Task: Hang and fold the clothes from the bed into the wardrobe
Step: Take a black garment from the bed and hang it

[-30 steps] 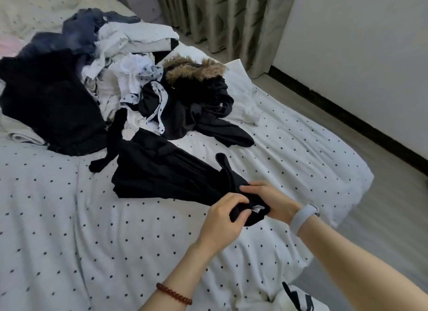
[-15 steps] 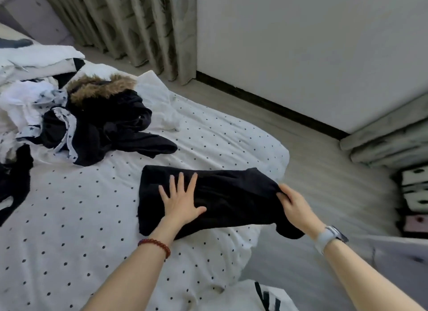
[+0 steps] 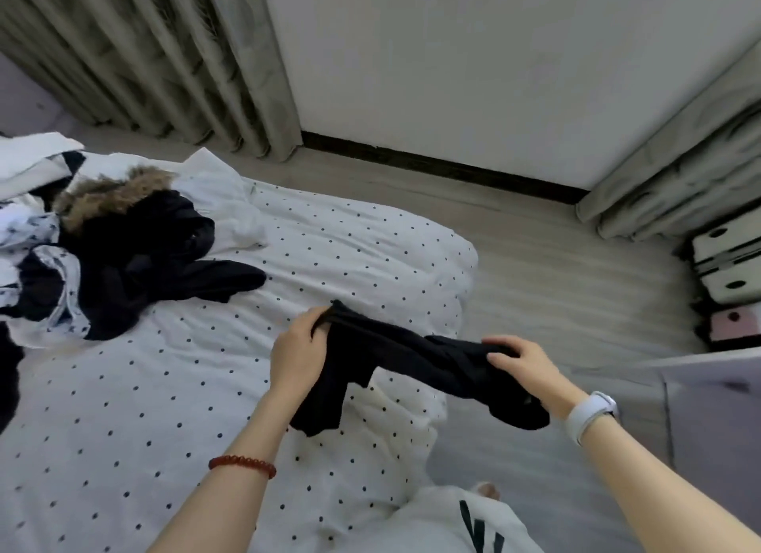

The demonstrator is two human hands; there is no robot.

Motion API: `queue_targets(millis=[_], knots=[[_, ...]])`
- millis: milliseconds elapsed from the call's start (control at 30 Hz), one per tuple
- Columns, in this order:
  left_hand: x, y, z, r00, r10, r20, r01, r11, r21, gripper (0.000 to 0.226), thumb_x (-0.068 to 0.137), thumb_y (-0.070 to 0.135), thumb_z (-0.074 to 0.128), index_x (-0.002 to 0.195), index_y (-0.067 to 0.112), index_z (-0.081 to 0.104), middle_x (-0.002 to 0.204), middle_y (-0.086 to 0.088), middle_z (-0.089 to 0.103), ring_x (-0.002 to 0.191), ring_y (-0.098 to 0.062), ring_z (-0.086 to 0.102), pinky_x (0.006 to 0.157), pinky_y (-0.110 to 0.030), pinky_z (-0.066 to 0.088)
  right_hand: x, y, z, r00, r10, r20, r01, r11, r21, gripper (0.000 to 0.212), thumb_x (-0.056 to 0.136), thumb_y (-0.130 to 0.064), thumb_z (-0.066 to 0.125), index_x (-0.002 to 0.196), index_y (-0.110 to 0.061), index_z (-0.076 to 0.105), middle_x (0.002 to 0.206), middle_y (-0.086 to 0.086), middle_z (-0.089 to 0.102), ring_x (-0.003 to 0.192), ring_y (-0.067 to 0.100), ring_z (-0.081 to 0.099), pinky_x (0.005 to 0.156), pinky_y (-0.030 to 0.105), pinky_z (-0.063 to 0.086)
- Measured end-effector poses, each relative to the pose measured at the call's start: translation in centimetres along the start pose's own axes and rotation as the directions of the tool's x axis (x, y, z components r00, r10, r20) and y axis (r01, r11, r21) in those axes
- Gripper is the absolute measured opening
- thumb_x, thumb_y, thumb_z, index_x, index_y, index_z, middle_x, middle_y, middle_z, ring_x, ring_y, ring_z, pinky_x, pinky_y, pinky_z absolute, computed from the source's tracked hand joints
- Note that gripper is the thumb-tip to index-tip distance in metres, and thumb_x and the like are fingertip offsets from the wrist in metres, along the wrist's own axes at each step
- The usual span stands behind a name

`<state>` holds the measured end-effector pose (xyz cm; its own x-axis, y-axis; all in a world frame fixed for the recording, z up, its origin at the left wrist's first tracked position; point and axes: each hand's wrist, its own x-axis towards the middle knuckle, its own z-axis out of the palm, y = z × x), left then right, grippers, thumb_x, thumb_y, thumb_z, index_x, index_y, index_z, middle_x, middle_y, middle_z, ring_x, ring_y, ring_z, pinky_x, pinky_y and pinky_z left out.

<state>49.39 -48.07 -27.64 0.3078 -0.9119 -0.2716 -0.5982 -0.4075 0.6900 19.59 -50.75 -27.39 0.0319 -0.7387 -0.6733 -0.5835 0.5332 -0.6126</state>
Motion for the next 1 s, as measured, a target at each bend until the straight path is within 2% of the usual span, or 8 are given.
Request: queue_targets(millis=[133,300,367,467,533,733,900,1000], knots=[[1.5,1.7,-1.9,0.903,0.313,-0.295,-0.274,0.947,0.165,0.048,0.088,-0.002,0.048,0.129,0.02,0.056,0.104,-0.007,0.056,0.092,-0.026,0.054,0.083,-0.035,0.038,0.7,-2.2,-1.1,0.957,0.042,-0.287,0.101,0.879,0.466,0.014,0.096,-0.006,0.044,0.097,-0.011,0.057,0.087,0.007,0.06,0.075,0.015,0.055,0.057,0.019,0.045],[0.3,-1.2,-1.1,0.789,0.579,-0.208,-0.451,0.775,0.443,0.055,0.073,-0.001,0.053,0.122,0.024,0.059,0.113,-0.012,0.059,0.107,-0.024,0.046,0.091,-0.048,0.038,1.9,-1.6,0.7,0.972,0.105,-0.21,-0.073,0.985,0.155,0.013,0.092,-0.001,0.037,0.084,-0.007,0.044,0.071,0.006,0.043,0.064,0.021,0.041,0.057,0.029,0.028],[-0.5,-3.3,-0.2,0.798,0.6,-0.055,-0.482,0.691,0.539,0.059,0.061,-0.006,0.071,0.112,0.023,0.067,0.11,-0.012,0.062,0.109,-0.026,0.046,0.093,-0.049,0.036,1.9,-1.7,2.0,0.98,0.113,-0.162,-0.099,0.991,0.09,0.018,0.093,-0.004,0.038,0.11,-0.007,0.046,0.089,0.009,0.05,0.078,0.024,0.048,0.067,0.029,0.033],[-1.9,-4.9,-0.1,0.884,0.333,0.328,-0.467,0.591,0.658,0.049,0.067,0.011,0.08,0.111,0.031,0.068,0.116,-0.002,0.062,0.12,-0.024,0.047,0.105,-0.053,0.027,1.9,-3.1,3.8,0.991,0.055,-0.119,-0.059,0.998,-0.03,0.042,0.096,-0.011,0.039,0.137,-0.006,0.032,0.124,0.014,0.051,0.106,0.027,0.052,0.079,0.027,0.037],[-2.5,-6.3,0.2,0.902,0.042,0.43,-0.338,0.689,0.641,0.039,0.092,0.021,0.052,0.128,0.035,0.054,0.139,0.004,0.043,0.136,-0.018,0.028,0.114,-0.05,0.009,2.2,-4.1,5.3,0.996,-0.049,-0.075,0.037,0.987,-0.158,0.043,0.096,-0.015,0.04,0.139,-0.009,0.033,0.131,0.011,0.05,0.106,0.024,0.053,0.083,0.03,0.042],[-1.0,-8.4,0.2,0.97,-0.226,0.085,0.2,0.95,0.242,0.056,0.092,0.021,0.049,0.145,0.019,0.03,0.15,-0.007,0.026,0.136,-0.025,0.026,0.11,-0.04,0.028,4.2,-8.0,10.7,0.946,-0.273,0.176,0.32,0.875,-0.364,0.052,0.096,-0.022,0.046,0.144,-0.012,0.029,0.141,0.008,0.045,0.125,0.023,0.047,0.101,0.032,0.039],[0.8,-9.3,1.4,0.864,-0.417,0.283,0.471,0.867,-0.162,0.055,0.088,0.015,0.059,0.138,0.012,0.035,0.13,-0.008,0.052,0.115,-0.024,0.052,0.097,-0.036,0.046,7.3,-9.7,15.8,0.95,-0.177,0.256,0.25,0.924,-0.29,0.071,0.093,-0.034,0.052,0.148,-0.01,0.015,0.152,0.007,0.028,0.139,0.024,0.027,0.112,0.033,0.027],[0.5,-9.4,1.6,0.87,-0.436,0.23,0.483,0.847,-0.221,0.039,0.087,0.012,0.06,0.125,0.011,0.051,0.114,-0.006,0.062,0.102,-0.021,0.059,0.087,-0.033,0.05,8.6,-9.3,17.7,0.967,-0.064,0.248,0.176,0.867,-0.465,0.071,0.089,-0.04,0.054,0.145,-0.012,0.021,0.138,0.006,0.045,0.13,0.029,0.04,0.107,0.043,0.033]])
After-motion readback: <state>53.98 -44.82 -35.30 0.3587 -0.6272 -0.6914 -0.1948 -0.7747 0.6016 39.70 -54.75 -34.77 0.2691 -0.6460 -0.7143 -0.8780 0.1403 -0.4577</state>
